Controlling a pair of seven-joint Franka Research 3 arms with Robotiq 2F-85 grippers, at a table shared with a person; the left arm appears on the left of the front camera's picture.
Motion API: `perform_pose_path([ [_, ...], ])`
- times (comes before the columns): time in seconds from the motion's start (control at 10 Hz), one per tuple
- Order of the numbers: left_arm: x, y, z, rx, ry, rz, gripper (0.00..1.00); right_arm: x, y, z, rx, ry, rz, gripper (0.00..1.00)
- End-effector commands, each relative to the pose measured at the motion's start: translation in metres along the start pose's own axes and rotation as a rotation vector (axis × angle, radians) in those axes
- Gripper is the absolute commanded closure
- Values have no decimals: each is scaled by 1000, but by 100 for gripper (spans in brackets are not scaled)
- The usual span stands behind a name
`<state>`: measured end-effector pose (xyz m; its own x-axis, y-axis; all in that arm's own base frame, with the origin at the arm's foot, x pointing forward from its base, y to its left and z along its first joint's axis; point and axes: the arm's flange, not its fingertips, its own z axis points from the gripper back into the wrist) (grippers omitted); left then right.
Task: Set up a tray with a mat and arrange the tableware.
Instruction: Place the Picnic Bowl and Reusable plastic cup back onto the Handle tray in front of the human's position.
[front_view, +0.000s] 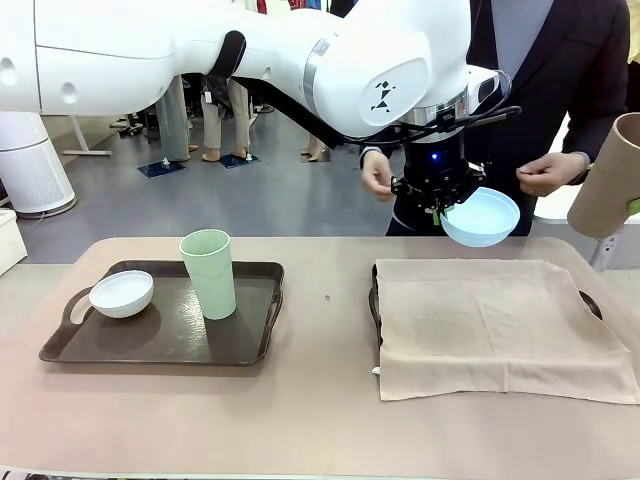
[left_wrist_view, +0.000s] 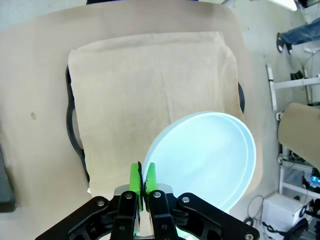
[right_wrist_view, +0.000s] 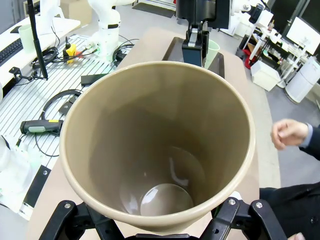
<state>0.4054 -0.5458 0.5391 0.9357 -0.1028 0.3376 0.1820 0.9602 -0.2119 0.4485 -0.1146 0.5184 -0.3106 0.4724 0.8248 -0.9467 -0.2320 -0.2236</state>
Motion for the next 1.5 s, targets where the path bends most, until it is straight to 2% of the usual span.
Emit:
perform_pose_path([
  [0.0, 1, 1, 4, -4, -10, -3, 100, 1, -2, -1, -4, -6, 11, 75],
  [0.9, 1, 1, 4, -4, -10, -3, 100, 1, -2, -1, -4, -6, 11, 75],
  [1.0, 0, 0, 0, 0, 0, 0, 96, 0, 0, 0, 0, 0, 0, 16],
  [1.2, 13, 17, -45, 0, 7, 1, 96, -41, -21, -29, 109, -43, 6, 16],
  [1.4, 12, 32, -75, 11, 35, 31, 96, -76, -23, -52, 180, -83, -43, 16],
])
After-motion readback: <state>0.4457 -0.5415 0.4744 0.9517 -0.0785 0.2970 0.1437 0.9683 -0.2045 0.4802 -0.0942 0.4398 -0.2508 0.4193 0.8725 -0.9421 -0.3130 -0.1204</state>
